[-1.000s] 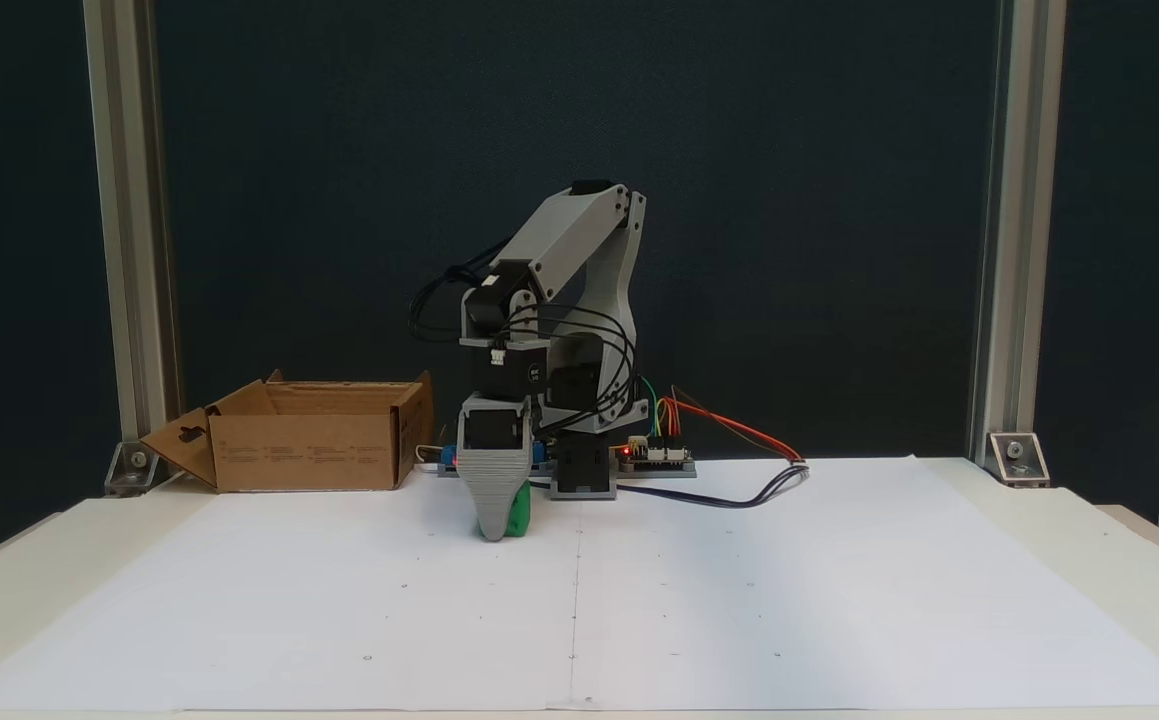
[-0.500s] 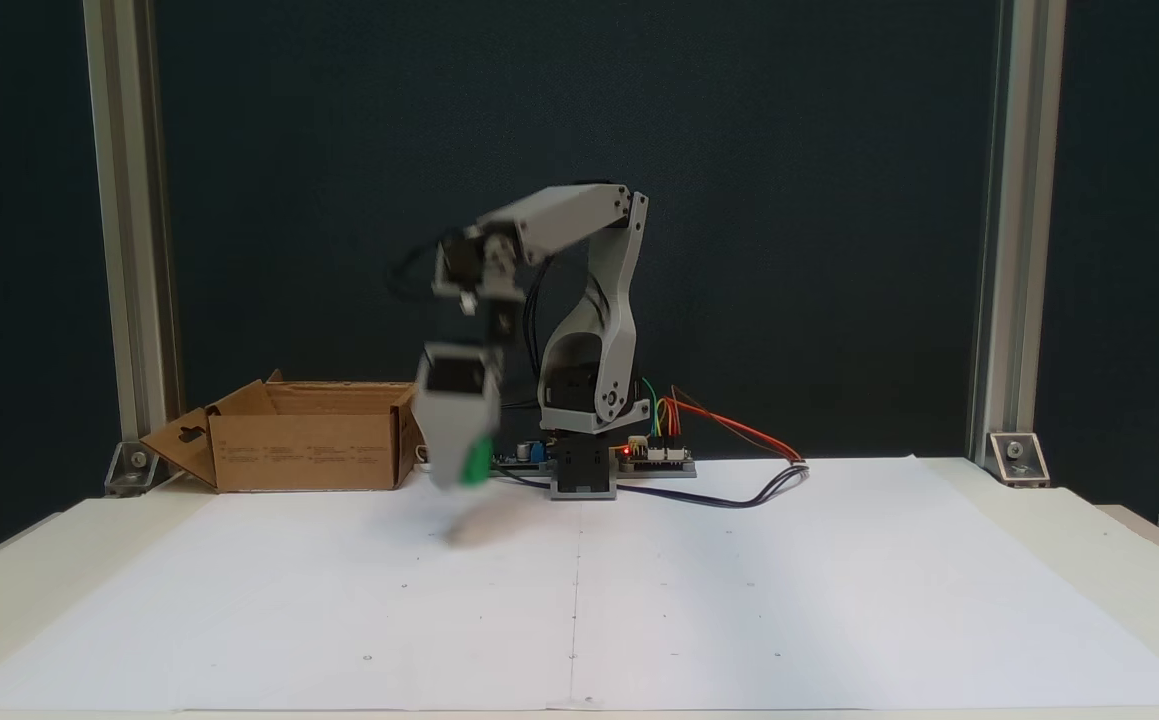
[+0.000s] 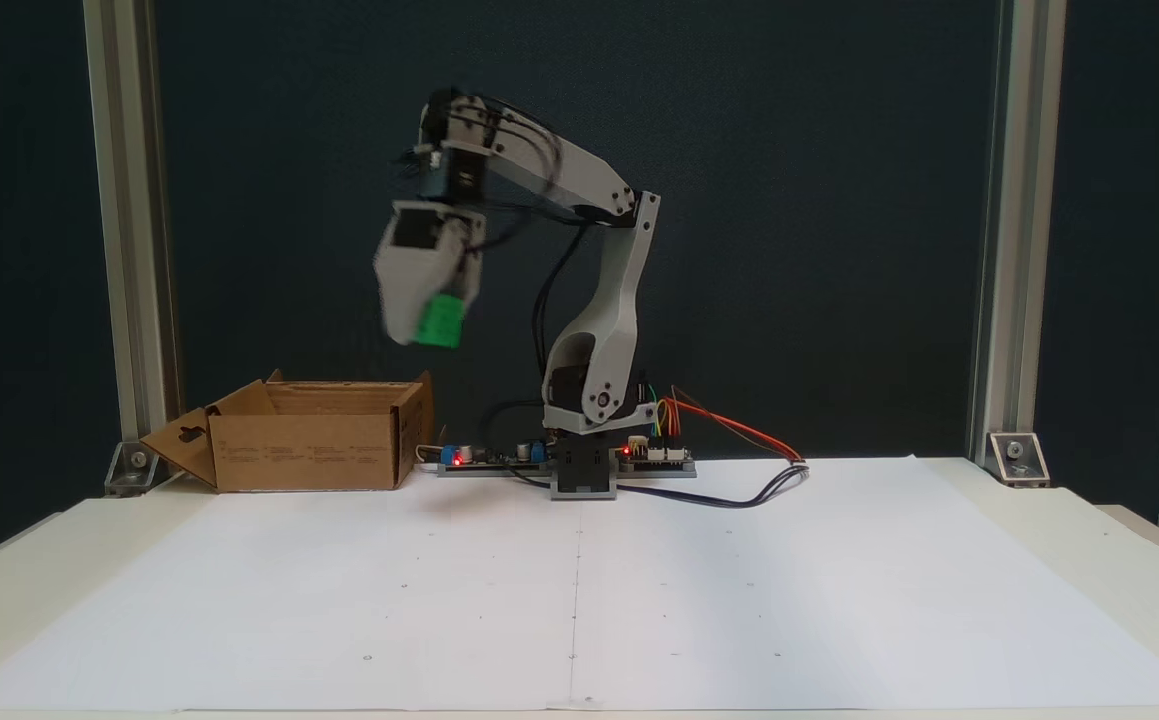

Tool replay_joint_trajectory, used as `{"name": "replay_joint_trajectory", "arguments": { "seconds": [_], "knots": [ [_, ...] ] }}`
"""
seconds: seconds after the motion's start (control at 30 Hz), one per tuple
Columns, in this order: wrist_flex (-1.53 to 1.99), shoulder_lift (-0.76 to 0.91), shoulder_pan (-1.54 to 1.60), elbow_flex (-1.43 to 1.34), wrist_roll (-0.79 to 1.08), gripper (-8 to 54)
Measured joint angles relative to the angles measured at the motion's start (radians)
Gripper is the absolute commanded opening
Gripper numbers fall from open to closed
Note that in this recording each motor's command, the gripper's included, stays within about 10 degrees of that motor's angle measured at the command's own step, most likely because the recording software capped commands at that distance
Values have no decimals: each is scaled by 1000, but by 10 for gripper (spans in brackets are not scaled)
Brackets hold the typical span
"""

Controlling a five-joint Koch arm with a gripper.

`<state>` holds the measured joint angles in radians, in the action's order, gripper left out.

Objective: Grasp a green dice and put it in the bin.

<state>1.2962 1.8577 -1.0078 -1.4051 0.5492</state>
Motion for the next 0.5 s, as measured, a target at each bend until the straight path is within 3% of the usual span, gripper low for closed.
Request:
{"name": "replay_joint_trajectory", "arguments": {
  "seconds": [0.17,0.5],
  "knots": [
    [2,-49,-258,63,0,115],
    [-207,-376,-693,172,0,115]
  ]
}}
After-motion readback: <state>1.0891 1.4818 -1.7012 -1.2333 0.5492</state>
